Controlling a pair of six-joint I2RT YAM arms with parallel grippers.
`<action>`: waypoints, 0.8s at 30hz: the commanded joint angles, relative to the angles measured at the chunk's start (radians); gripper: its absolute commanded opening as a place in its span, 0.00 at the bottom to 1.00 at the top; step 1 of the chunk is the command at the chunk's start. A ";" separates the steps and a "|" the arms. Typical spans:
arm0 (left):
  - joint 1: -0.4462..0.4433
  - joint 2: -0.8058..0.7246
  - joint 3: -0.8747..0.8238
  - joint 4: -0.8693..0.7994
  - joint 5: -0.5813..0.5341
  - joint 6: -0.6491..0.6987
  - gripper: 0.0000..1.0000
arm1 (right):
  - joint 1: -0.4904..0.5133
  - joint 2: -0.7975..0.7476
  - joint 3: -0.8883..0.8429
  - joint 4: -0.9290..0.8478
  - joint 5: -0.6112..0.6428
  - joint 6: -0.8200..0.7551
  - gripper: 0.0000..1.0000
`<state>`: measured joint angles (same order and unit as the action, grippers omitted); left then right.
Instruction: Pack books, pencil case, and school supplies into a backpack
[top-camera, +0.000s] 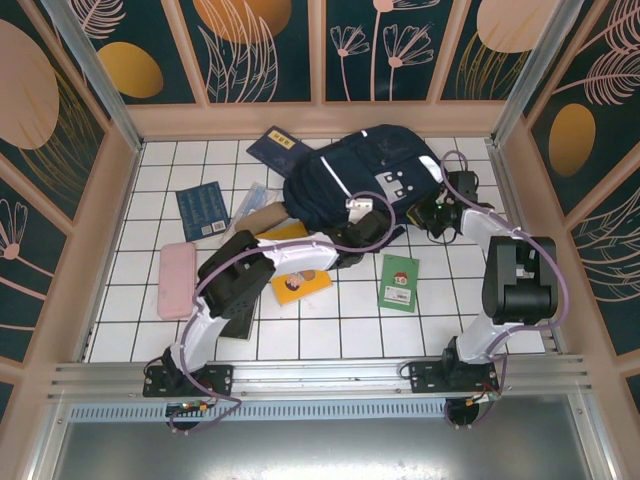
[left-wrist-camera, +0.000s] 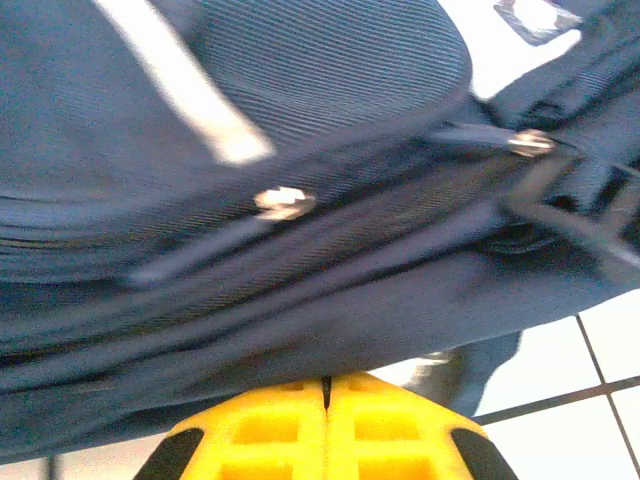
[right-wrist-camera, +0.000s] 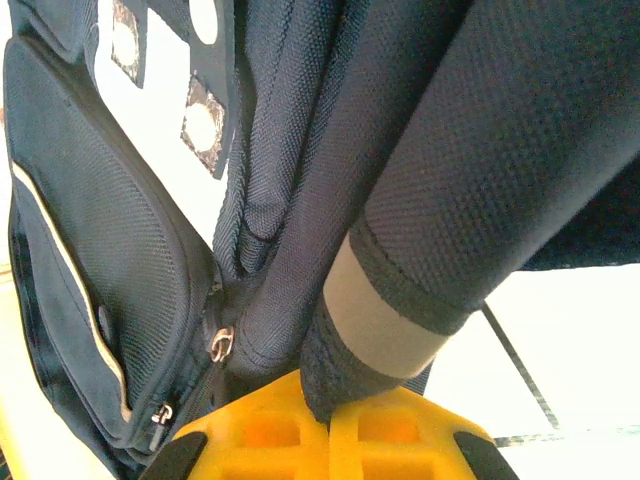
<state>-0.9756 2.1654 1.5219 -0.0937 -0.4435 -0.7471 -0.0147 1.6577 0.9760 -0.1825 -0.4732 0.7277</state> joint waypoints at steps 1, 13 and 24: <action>0.033 -0.072 -0.062 -0.044 -0.044 -0.030 0.00 | -0.040 -0.045 -0.014 0.023 0.007 -0.024 0.00; 0.062 -0.144 -0.149 0.028 0.158 0.028 0.00 | -0.051 -0.049 -0.029 0.041 -0.006 -0.019 0.00; 0.011 0.025 0.049 0.046 0.234 0.064 0.14 | -0.021 0.021 0.022 0.066 -0.041 0.016 0.00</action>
<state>-0.9615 2.1349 1.5135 -0.0372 -0.2115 -0.7074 -0.0505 1.6562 0.9573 -0.1448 -0.4812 0.7246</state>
